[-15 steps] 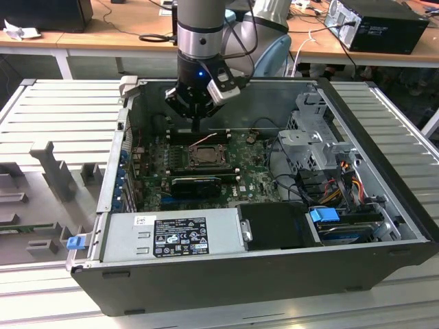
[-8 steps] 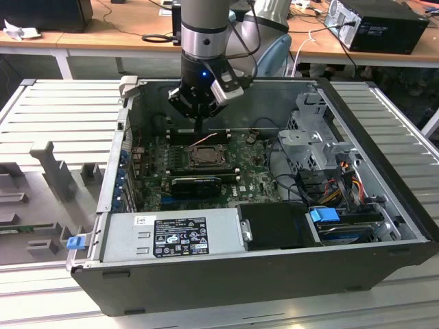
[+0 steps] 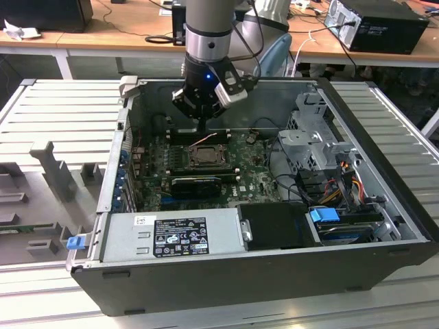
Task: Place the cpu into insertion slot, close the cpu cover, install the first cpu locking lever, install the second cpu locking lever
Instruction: 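Install the first cpu locking lever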
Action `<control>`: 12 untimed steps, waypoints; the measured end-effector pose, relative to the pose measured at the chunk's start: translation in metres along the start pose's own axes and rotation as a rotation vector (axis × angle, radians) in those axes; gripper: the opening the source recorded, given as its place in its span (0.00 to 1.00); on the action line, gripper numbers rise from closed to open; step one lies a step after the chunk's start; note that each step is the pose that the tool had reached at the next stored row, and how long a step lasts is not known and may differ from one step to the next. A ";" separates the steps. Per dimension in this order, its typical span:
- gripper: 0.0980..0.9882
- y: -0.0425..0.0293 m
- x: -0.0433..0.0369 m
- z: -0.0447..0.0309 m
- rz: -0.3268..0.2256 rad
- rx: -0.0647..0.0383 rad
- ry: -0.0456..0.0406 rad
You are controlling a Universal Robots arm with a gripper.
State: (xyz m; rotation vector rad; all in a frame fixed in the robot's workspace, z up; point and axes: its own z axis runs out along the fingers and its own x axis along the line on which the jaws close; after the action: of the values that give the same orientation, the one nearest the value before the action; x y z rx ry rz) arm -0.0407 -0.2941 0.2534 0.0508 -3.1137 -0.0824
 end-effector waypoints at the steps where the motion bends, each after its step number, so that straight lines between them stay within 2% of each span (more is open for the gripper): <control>1: 0.01 -0.0008 -0.0002 0.0017 0.000 -0.003 -0.0003; 3: 0.01 -0.0015 -0.0008 0.0043 0.000 -0.007 -0.0002; 4: 0.01 -0.0016 -0.0011 0.0046 0.000 -0.014 -0.0003; 5: 0.01 -0.0016 -0.0014 0.0049 -0.001 -0.038 -0.0012; 6: 0.01 -0.0016 -0.0014 0.0051 -0.001 -0.056 -0.0019; 7: 0.01 -0.0016 -0.0014 0.0059 -0.002 -0.059 -0.0023; 10: 0.01 -0.0020 -0.0018 0.0122 -0.007 -0.059 -0.0025; 12: 0.01 -0.0021 -0.0065 0.0179 -0.014 -0.058 -0.0018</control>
State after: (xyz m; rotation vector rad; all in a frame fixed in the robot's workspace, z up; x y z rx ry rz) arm -0.0346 -0.2950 0.2353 0.0714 -3.1108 -0.1737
